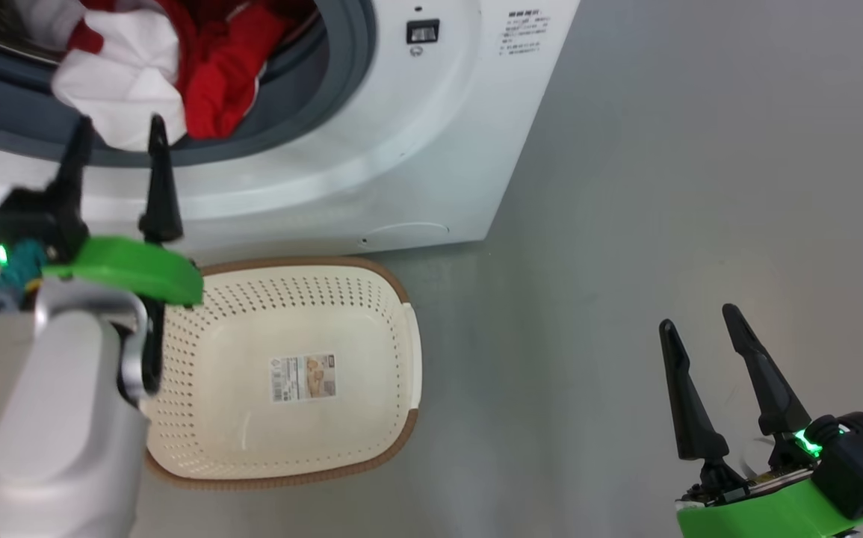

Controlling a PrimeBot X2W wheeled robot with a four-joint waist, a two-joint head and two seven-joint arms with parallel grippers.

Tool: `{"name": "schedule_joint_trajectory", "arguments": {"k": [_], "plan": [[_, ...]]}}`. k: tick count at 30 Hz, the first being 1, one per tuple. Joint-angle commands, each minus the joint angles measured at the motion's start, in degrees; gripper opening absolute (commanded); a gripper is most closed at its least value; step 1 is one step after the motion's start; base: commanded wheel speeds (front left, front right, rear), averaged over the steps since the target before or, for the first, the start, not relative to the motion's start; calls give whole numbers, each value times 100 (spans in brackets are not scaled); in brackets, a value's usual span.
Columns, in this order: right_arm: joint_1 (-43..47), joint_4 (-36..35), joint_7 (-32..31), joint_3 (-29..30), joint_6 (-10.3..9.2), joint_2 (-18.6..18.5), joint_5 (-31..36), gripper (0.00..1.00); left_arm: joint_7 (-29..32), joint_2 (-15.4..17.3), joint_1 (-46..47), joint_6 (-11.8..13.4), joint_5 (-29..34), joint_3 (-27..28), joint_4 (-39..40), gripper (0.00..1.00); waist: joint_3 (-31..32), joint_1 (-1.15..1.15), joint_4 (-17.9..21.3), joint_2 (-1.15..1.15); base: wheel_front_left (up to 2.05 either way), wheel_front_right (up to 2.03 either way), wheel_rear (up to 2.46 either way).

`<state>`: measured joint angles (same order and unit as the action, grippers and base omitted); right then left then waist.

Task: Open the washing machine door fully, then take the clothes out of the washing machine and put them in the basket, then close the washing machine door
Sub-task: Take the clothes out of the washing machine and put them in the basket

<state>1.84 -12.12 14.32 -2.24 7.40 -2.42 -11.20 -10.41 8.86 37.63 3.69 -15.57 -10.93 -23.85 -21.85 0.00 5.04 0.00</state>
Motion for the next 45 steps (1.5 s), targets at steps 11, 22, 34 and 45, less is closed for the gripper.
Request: {"name": "schedule_joint_trajectory", "arguments": {"k": [11, 22, 34, 45], "plan": [[-308, -163, 68, -215, 9, -45, -104, 100, -61, 314, 1553, -215, -46, 171, -1508, 100, -570, 0, 246, 0, 0, 0, 0], [-481, -156, 68, -300, 9, -45, -158, 100, -131, 505, 2567, -332, -82, 177, -3077, 100, -986, 0, 464, 0, 0, 0, 0], [-581, -78, 68, -436, 9, -45, -217, 100, -304, 680, 3115, -217, 102, -33, -4170, 100, -1087, 0, 640, 0, 0, 0, 0], [-625, -44, 68, -572, 9, -45, -234, 100, -237, 877, 3339, -1, 251, -240, -4746, 100, -1132, 0, 829, 0, 0, 0, 0]]}}
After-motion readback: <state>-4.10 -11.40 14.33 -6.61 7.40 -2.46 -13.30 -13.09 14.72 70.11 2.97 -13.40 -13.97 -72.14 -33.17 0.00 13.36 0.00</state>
